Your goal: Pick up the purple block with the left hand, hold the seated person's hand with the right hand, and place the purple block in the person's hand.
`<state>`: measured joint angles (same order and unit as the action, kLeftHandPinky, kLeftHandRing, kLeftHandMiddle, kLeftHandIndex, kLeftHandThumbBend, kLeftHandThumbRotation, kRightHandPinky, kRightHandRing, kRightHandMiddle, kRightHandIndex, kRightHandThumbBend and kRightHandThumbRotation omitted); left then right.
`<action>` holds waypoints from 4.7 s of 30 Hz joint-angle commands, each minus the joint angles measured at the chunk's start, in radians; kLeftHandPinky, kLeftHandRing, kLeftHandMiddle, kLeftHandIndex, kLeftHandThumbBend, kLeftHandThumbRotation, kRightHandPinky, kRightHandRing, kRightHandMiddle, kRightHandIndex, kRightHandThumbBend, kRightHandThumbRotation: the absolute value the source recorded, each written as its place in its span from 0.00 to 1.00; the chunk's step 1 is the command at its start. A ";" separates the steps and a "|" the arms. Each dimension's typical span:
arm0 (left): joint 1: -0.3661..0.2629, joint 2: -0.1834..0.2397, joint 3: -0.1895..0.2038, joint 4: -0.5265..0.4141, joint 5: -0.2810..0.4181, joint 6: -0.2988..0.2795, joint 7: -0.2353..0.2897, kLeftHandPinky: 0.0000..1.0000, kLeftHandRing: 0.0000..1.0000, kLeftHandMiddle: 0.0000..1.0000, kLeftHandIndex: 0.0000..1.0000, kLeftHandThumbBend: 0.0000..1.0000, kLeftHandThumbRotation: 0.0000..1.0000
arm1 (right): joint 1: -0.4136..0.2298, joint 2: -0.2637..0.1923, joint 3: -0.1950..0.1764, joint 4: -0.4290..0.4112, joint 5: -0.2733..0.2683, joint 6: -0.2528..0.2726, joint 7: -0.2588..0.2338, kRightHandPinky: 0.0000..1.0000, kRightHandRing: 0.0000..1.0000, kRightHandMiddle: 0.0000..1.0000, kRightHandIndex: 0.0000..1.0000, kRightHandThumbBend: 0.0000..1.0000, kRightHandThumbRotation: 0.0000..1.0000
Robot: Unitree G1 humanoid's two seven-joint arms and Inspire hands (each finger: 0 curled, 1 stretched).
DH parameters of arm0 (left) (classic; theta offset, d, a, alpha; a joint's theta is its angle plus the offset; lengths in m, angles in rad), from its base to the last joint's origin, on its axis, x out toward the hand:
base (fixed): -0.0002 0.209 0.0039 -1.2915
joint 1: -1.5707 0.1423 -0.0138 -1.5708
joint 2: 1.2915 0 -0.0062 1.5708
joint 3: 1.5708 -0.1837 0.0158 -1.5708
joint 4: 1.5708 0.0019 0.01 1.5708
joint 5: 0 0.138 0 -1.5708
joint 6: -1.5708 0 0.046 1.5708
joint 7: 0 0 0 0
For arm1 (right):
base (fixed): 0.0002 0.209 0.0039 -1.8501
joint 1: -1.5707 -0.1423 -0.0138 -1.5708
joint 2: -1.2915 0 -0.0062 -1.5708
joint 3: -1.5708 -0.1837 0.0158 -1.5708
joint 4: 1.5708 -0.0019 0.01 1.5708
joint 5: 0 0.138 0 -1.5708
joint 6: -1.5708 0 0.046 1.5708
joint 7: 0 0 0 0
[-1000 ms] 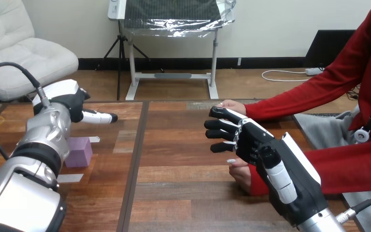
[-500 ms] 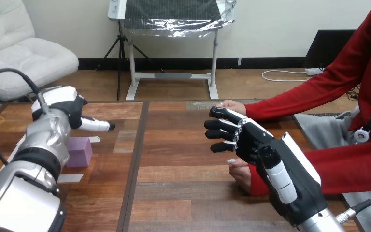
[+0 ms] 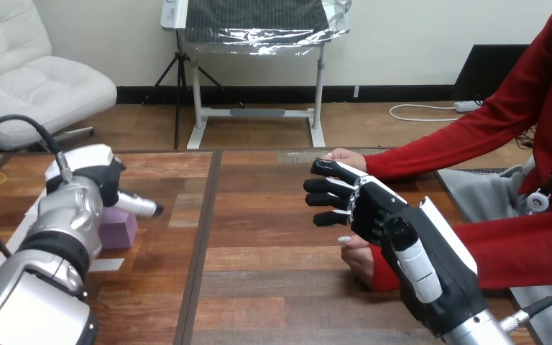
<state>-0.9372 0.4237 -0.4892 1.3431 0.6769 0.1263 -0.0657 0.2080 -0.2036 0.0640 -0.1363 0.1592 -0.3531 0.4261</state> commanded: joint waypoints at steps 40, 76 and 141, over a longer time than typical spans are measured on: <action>-0.004 0.003 -0.054 0.002 0.040 0.026 -0.057 0.83 0.90 0.92 0.91 0.70 0.52 | -0.027 -0.009 -0.016 -0.048 0.003 -0.023 -0.003 0.74 0.80 0.82 0.86 0.90 1.00; -0.007 0.013 -0.040 0.002 0.024 -0.016 -0.107 0.72 0.84 0.87 0.83 0.42 0.20 | -0.028 -0.013 -0.015 -0.053 0.012 -0.024 0.005 0.74 0.80 0.82 0.85 0.88 1.00; 0.019 0.006 0.015 -0.009 -0.033 -0.011 0.066 0.33 0.43 0.51 0.64 0.64 0.00 | -0.028 -0.011 -0.014 -0.058 0.014 -0.013 0.006 0.73 0.80 0.81 0.85 0.92 1.00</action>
<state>-0.8904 0.4237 -0.4896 1.3491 0.6509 0.1273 -0.0386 0.2081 -0.2047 0.0640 -0.1369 0.1589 -0.3553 0.4331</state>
